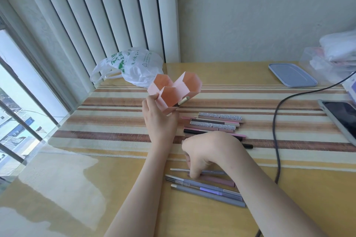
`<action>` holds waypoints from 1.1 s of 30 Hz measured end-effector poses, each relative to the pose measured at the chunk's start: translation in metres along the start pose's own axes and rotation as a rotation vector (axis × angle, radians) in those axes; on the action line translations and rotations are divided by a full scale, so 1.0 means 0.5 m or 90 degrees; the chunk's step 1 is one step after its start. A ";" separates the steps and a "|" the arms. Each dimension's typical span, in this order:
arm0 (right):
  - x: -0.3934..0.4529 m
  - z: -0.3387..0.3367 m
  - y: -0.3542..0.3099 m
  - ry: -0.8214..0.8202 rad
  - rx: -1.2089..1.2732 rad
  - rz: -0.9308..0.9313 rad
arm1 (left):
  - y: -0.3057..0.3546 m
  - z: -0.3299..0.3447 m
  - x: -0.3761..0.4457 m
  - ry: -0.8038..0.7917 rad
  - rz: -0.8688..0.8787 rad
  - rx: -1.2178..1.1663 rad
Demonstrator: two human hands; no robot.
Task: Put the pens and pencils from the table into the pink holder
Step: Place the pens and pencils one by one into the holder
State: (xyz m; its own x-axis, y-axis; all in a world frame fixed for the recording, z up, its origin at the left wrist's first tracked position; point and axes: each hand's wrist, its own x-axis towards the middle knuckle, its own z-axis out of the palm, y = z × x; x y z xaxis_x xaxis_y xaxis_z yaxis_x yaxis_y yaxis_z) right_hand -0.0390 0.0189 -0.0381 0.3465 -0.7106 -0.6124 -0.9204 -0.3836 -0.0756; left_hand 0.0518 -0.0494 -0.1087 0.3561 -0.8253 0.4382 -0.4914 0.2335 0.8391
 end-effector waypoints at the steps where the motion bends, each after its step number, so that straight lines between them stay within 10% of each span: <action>1: -0.004 -0.003 0.006 0.019 0.024 -0.011 | 0.001 0.000 0.000 -0.001 -0.003 -0.002; 5: -0.035 -0.029 0.047 0.174 0.202 -0.069 | 0.000 -0.002 0.003 -0.007 -0.004 -0.007; 10: -0.047 -0.055 0.097 0.638 0.545 -0.154 | 0.000 0.002 -0.001 -0.014 0.005 -0.008; 17: -0.036 -0.050 0.118 1.148 0.496 -0.151 | 0.000 -0.001 0.000 -0.028 -0.004 -0.017; 26: -0.001 -0.029 0.123 1.229 0.496 -0.103 | 0.007 0.000 -0.003 -0.059 0.014 -0.021; 33: 0.042 -0.010 0.154 1.016 0.452 -0.022 | 0.006 0.000 -0.002 -0.051 -0.010 -0.022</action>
State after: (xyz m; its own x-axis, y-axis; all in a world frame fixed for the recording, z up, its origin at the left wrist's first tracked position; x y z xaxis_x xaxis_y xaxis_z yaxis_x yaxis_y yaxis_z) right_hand -0.1017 -0.0285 -0.0526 -0.2125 -0.7095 0.6719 -0.6518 -0.4094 -0.6384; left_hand 0.0500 -0.0477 -0.1064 0.2983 -0.8674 0.3983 -0.4584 0.2358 0.8569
